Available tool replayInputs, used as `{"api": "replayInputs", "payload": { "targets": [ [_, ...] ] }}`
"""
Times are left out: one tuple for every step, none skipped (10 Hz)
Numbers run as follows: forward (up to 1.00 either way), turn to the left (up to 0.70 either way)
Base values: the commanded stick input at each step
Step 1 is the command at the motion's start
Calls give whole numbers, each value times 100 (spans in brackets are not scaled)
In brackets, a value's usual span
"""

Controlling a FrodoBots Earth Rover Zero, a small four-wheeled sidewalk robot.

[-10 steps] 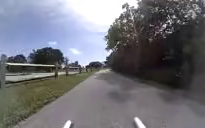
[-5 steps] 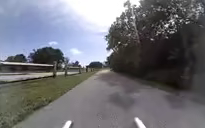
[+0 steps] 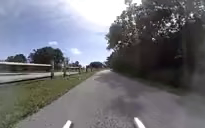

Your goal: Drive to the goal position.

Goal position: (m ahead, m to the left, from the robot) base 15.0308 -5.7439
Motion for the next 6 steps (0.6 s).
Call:
{"api": "replayInputs", "payload": {
  "targets": [
    [50,0],
    [50,0],
    [50,0],
    [50,0],
    [50,0],
    [50,-32]
  ]
}}
